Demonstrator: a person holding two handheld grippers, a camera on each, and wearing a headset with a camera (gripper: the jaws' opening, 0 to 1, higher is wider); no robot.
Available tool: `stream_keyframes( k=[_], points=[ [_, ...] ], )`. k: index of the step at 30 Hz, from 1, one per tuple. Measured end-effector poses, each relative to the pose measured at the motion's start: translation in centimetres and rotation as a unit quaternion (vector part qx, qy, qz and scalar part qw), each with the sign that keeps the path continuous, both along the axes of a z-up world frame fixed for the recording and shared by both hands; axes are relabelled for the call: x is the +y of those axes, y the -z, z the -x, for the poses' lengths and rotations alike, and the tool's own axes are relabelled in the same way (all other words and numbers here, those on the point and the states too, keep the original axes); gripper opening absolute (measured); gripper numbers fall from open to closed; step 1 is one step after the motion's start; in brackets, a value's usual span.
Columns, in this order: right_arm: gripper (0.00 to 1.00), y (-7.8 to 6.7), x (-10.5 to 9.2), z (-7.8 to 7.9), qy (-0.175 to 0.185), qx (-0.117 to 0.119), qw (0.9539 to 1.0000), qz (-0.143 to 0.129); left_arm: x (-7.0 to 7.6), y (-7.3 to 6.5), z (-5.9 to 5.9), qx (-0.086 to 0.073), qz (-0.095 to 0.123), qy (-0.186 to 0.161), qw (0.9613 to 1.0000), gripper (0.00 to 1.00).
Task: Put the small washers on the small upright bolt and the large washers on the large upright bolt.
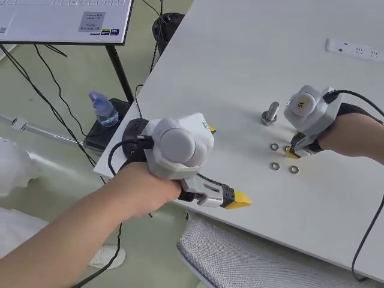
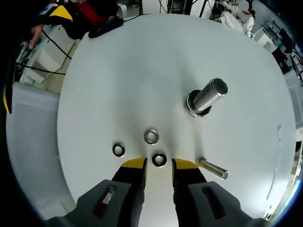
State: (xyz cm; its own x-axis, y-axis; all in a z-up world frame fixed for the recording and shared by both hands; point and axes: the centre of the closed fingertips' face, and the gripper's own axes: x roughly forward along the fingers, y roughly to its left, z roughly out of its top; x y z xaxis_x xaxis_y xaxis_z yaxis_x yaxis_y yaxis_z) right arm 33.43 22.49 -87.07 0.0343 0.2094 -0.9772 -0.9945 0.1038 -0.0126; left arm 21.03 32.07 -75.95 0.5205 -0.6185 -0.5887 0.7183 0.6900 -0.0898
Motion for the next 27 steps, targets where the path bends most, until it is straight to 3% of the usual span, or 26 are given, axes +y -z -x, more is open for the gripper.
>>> stream_keyframes(
  k=[7, 27],
  points=[
    [0.16, 0.03, -0.18, 0.03, 0.001, -0.001, 1.0000, 0.001, -0.19, -0.21, 0.01, -0.002, 0.004, 0.000, 1.0000, 0.92],
    [0.15, 0.13, 0.13, 0.17, 0.016, -0.003, 0.9998, 0.008, -0.06, -0.02, 0.40, -0.001, -0.004, 0.002, 1.0000, 0.89]
  ],
)
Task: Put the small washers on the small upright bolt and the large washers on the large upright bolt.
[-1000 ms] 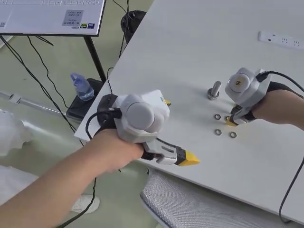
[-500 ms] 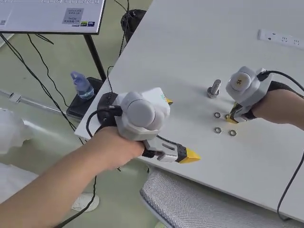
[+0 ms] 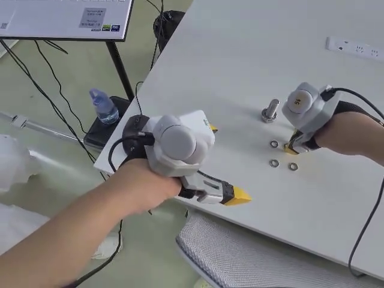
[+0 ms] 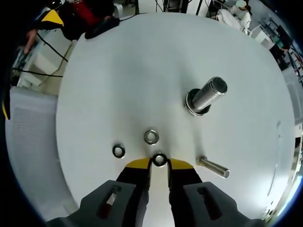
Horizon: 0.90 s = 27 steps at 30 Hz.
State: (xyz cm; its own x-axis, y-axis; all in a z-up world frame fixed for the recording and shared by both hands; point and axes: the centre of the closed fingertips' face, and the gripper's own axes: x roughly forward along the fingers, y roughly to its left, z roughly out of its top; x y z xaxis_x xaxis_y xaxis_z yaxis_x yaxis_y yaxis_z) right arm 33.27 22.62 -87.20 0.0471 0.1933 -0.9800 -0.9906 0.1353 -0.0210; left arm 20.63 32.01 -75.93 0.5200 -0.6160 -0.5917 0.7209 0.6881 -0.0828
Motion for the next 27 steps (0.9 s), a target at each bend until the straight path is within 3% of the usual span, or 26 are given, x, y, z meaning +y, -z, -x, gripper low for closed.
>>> stream_keyframes(
  k=[15, 27],
  points=[
    [0.15, 0.41, -0.02, -0.35, 0.021, 0.006, 0.9998, 0.001, -0.11, 0.19, 0.48, 0.004, -0.005, 0.003, 1.0000, 0.87],
    [0.14, 0.17, 0.08, -0.09, 0.019, 0.000, 0.9998, 0.007, -0.07, 0.40, 0.65, 0.007, -0.008, 0.005, 0.9999, 0.85]
  ],
)
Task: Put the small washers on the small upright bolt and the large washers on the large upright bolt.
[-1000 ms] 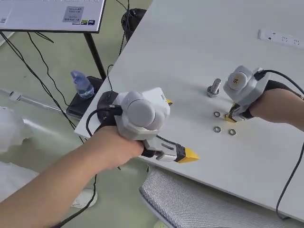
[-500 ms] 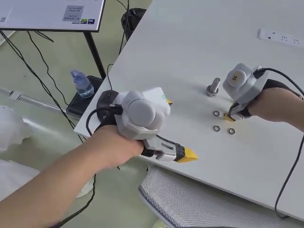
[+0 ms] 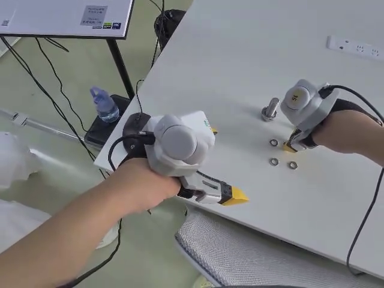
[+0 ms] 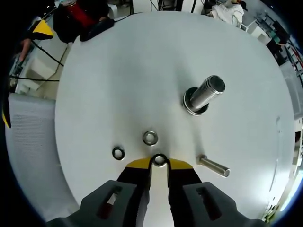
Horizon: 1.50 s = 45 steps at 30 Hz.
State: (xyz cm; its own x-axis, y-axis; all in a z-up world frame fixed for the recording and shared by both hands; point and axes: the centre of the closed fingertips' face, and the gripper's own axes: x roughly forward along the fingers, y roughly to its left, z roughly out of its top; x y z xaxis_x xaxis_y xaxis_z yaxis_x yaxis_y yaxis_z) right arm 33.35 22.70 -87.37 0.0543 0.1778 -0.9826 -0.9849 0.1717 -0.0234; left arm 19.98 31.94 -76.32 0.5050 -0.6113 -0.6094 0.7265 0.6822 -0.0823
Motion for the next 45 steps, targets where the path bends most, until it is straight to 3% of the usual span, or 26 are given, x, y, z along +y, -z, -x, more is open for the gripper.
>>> stream_keyframes(
  k=[17, 27, 29, 37, 45],
  points=[
    [0.13, 0.2, -0.5, -0.5, -0.004, 0.006, 0.9999, -0.011, -0.1, -0.2, -0.7, -0.002, -0.005, 0.001, 1.0000, 0.84],
    [0.13, -1.8, -1.8, 0.1, 0.002, 0.012, 0.9999, -0.011, 0.1, -0.5, -1.4, -0.012, -0.004, -0.005, 0.9999, 0.85],
    [0.13, -2.0, -2.5, -0.4, 0.006, 0.014, 0.9998, -0.011, 0.3, -0.6, -1.7, -0.014, 0.004, -0.013, 0.9998, 0.85],
    [0.13, -3.6, -4.2, -0.6, 0.017, 0.011, 0.9998, -0.006, 0.9, -0.2, -1.6, -0.011, -0.004, -0.013, 0.9998, 0.85],
    [0.13, -5.4, -4.8, -2.0, 0.033, 0.003, 0.9994, -0.012, 1.0, -0.2, -1.7, -0.011, -0.007, -0.014, 0.9998, 0.84]
  ],
)
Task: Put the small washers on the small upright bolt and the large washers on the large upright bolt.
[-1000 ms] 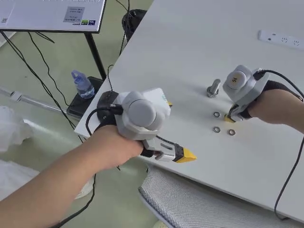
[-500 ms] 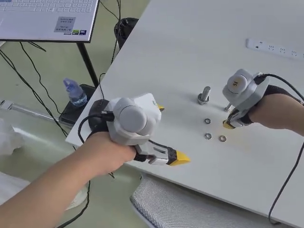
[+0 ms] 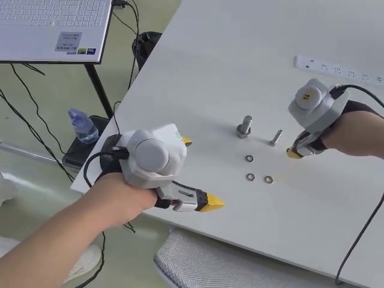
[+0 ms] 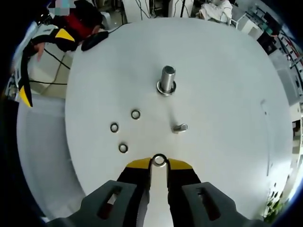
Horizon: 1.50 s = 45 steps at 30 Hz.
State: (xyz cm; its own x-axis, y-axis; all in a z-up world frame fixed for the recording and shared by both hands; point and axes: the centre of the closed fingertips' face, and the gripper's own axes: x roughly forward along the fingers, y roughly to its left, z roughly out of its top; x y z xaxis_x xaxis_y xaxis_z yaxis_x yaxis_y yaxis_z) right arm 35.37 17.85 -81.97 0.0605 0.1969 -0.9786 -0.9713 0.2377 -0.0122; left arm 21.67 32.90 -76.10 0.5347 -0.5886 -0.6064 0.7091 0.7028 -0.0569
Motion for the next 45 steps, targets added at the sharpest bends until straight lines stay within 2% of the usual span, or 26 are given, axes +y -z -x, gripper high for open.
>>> stream_keyframes(
  k=[2, 6, 9, 15, 20, 26, 45],
  points=[
    [0.13, 0.3, -0.1, -0.8, 0.002, -0.001, 1.0000, -0.004, 0.0, 0.0, 0.0, 0.000, -0.001, 0.000, 1.0000, 0.84],
    [0.13, -0.8, 0.4, -1.6, 0.004, -0.003, 0.9999, -0.010, -0.1, 0.1, 0.0, 0.003, -0.002, -0.001, 1.0000, 0.83],
    [0.13, -1.5, 1.2, -2.8, 0.007, -0.003, 0.9997, -0.022, -0.2, 0.1, 0.0, 0.003, -0.001, -0.002, 1.0000, 0.83],
    [0.13, -1.9, 2.4, -4.0, -0.003, -0.007, 0.9997, -0.021, -0.3, -0.1, -0.2, 0.000, 0.009, -0.011, 0.9999, 0.85],
    [0.13, -1.6, 2.9, -4.4, -0.013, -0.007, 0.9998, -0.015, 0.1, -0.1, -0.4, -0.002, 0.010, -0.017, 0.9998, 0.86],
    [0.13, -0.6, 3.1, -5.1, -0.018, -0.003, 0.9998, -0.008, 0.3, 0.0, -0.5, 0.000, 0.009, -0.019, 0.9998, 0.86],
    [0.13, 0.3, 3.1, -5.3, -0.022, -0.001, 0.9998, 0.000, 0.4, 0.4, -0.4, 0.007, 0.004, -0.013, 0.9999, 0.83]
  ],
)
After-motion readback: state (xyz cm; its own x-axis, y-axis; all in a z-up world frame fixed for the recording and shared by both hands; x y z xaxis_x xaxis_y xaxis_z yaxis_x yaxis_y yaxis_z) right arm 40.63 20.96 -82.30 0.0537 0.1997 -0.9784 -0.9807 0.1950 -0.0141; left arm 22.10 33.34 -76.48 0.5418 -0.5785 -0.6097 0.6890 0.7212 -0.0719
